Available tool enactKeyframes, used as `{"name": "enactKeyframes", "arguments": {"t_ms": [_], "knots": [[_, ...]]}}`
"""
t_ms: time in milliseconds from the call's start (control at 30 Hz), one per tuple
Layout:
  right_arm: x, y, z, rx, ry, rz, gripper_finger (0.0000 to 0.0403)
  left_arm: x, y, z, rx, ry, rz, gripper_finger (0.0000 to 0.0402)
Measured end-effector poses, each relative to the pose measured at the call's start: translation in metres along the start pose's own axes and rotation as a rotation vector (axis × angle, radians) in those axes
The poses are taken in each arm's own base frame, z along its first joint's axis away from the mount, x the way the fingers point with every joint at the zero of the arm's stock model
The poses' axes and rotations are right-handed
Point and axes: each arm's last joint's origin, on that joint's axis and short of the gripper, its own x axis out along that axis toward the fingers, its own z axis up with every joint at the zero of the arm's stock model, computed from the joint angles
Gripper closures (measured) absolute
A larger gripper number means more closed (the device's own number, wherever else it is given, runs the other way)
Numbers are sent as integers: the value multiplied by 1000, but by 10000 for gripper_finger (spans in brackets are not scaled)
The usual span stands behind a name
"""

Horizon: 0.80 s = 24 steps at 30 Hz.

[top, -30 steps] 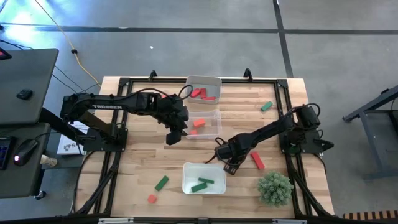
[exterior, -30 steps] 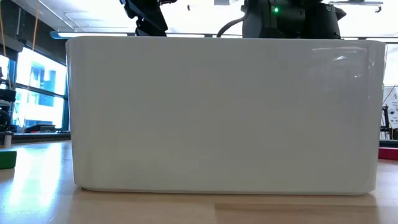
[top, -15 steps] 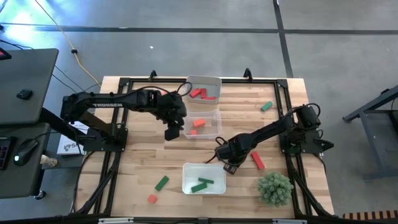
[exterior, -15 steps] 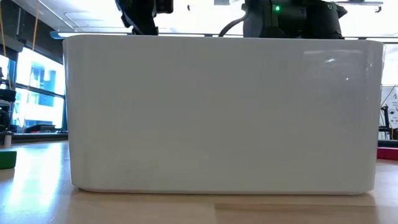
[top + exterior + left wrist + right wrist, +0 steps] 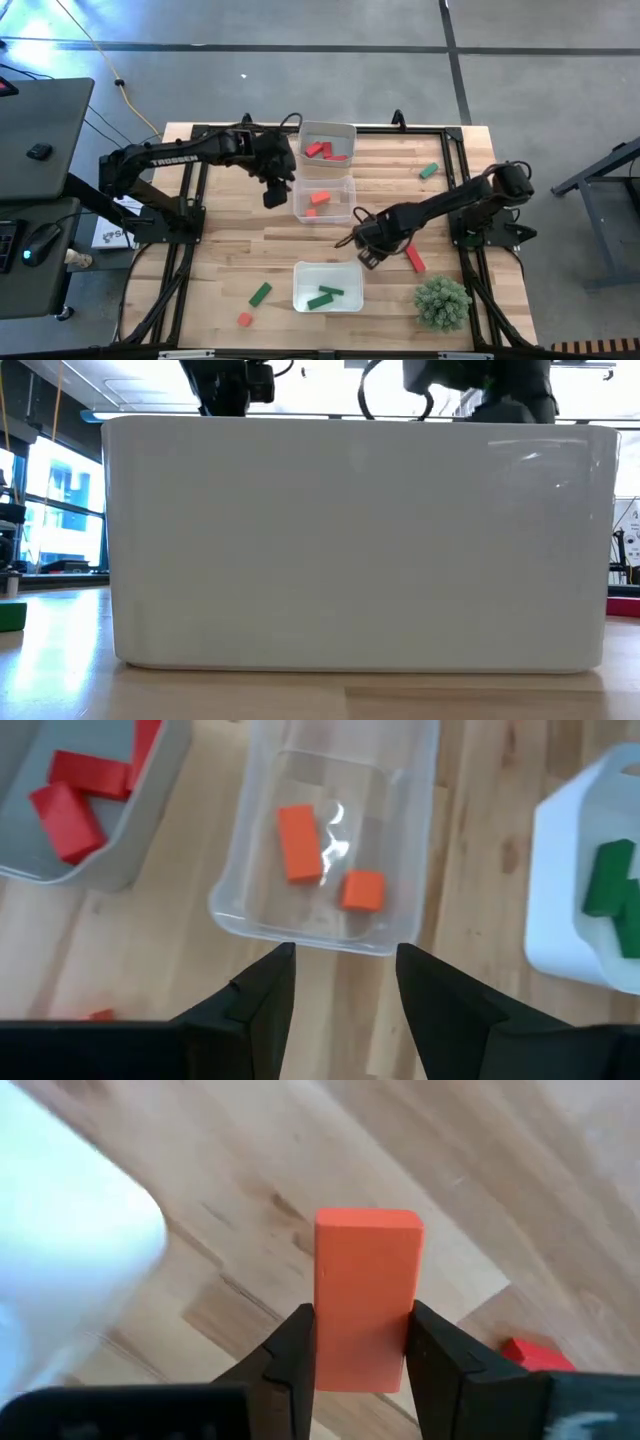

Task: Sort & place blocks by color
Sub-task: Put the orange block into the transparent bin

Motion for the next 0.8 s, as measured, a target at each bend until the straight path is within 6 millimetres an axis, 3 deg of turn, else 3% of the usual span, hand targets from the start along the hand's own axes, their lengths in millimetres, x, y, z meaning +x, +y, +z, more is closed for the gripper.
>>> {"name": "enactKeyframes", "arguments": {"t_ms": [533, 800], "knots": [[-75, -40, 27, 269, -372, 128, 306, -11, 67, -8, -39, 7, 207, 238], [-97, -56, 54, 222, -539, 213, 306, -17, 90, -14, -136, 0, 254, 238]]}}
